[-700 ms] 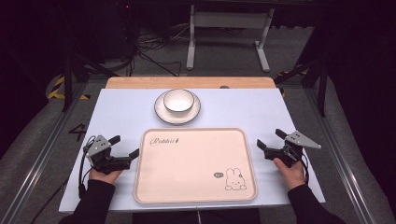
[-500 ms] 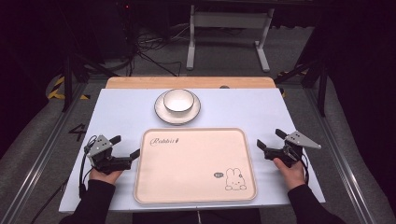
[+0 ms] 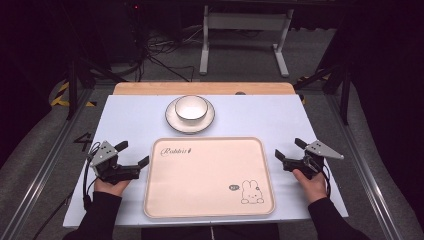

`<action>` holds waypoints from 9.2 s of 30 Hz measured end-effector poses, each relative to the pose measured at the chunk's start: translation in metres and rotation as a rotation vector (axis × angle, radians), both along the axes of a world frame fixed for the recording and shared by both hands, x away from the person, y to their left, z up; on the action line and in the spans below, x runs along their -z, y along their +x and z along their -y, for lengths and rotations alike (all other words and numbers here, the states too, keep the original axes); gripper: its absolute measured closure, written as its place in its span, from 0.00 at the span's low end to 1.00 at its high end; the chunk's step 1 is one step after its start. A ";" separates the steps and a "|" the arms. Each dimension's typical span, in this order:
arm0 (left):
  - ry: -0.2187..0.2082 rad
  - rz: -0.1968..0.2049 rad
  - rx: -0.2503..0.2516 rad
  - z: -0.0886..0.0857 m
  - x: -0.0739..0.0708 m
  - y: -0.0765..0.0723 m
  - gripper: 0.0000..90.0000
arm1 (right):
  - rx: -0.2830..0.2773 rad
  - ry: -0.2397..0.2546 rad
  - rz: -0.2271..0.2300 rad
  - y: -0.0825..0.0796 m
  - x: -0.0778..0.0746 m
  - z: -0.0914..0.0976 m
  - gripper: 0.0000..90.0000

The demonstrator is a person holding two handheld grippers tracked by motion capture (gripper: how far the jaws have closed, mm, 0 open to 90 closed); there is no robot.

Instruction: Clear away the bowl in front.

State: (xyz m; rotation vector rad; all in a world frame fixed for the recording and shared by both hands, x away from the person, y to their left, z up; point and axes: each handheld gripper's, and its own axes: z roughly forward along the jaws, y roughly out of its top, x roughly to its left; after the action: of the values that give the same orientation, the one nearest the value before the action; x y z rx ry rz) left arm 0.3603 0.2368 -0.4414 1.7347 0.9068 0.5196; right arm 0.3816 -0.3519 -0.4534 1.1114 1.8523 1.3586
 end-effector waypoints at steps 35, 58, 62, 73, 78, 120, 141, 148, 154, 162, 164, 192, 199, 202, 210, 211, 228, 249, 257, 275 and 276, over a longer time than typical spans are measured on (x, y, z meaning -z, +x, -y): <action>-0.076 0.109 0.023 0.004 -0.049 -0.007 0.01 | -0.005 0.004 0.002 0.000 0.000 0.001 0.06; -0.096 0.009 0.095 0.034 -0.062 0.054 0.02 | -0.006 0.008 0.000 0.000 0.000 0.001 0.06; -0.098 0.010 0.099 0.041 -0.066 0.063 0.02 | -0.006 0.008 0.001 0.000 0.000 0.001 0.06; -0.082 -0.010 0.112 0.059 -0.073 0.087 0.02 | -0.010 0.015 0.002 0.000 0.000 0.002 0.06; -0.067 -0.031 0.123 0.067 -0.076 0.098 0.02 | -0.010 0.015 0.001 0.000 0.000 0.002 0.06; -0.008 -0.150 0.008 0.103 -0.075 0.167 0.01 | -0.020 0.023 0.005 0.000 0.000 0.003 0.06; -0.066 -0.404 -0.054 0.101 -0.034 0.203 0.08 | -0.022 0.028 0.005 0.000 0.000 0.003 0.06; -0.087 -0.461 -0.061 0.103 -0.027 0.208 0.10 | -0.022 0.029 0.005 0.000 0.000 0.003 0.06; -0.006 -0.518 -0.127 0.112 -0.020 0.213 0.17 | -0.022 0.030 0.004 0.000 0.000 0.003 0.06; 0.018 -0.542 -0.148 0.117 -0.013 0.216 0.20 | -0.022 0.030 0.005 0.000 0.000 0.003 0.06; 0.015 -0.542 -0.152 0.117 -0.013 0.217 0.22 | -0.022 0.031 0.004 0.000 0.000 0.003 0.06; 0.043 -0.614 -0.259 0.131 -0.016 0.223 0.84 | -0.029 0.029 0.002 0.000 0.000 0.003 0.06; 0.000 -0.633 -0.278 0.130 -0.016 0.225 0.89 | -0.035 0.033 0.003 0.000 0.000 0.004 0.06; 0.000 -0.632 -0.284 0.130 -0.016 0.225 0.89 | -0.035 0.033 0.003 0.000 0.000 0.004 0.06; 0.000 -0.599 -0.291 0.128 -0.023 0.222 0.90 | -0.038 0.032 0.004 0.000 0.000 0.004 0.06; -0.003 -0.594 -0.290 0.126 -0.025 0.222 0.91 | -0.039 0.032 0.003 0.000 0.000 0.004 0.06; -0.017 -0.537 -0.241 0.120 -0.057 0.207 0.91 | -0.036 0.032 0.002 0.000 0.000 0.004 0.06; 0.047 -0.513 -0.122 0.121 -0.090 0.179 0.90 | -0.036 0.031 0.002 0.000 0.000 0.004 0.06; 0.079 -0.538 0.021 0.127 -0.100 0.162 0.91 | -0.035 0.030 0.002 0.000 0.000 0.004 0.06; 0.162 -0.541 0.218 0.149 -0.111 0.131 0.90 | -0.036 0.032 0.001 0.000 0.000 0.004 0.06; 0.167 -0.543 0.227 0.150 -0.111 0.131 0.90 | -0.035 0.032 0.000 0.000 0.000 0.004 0.06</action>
State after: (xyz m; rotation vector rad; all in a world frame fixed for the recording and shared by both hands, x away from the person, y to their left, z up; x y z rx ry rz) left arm 0.4910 0.0871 -0.3302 2.1496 1.0392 -0.0374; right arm 0.3816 -0.3556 -0.4536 1.0991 1.8643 1.4127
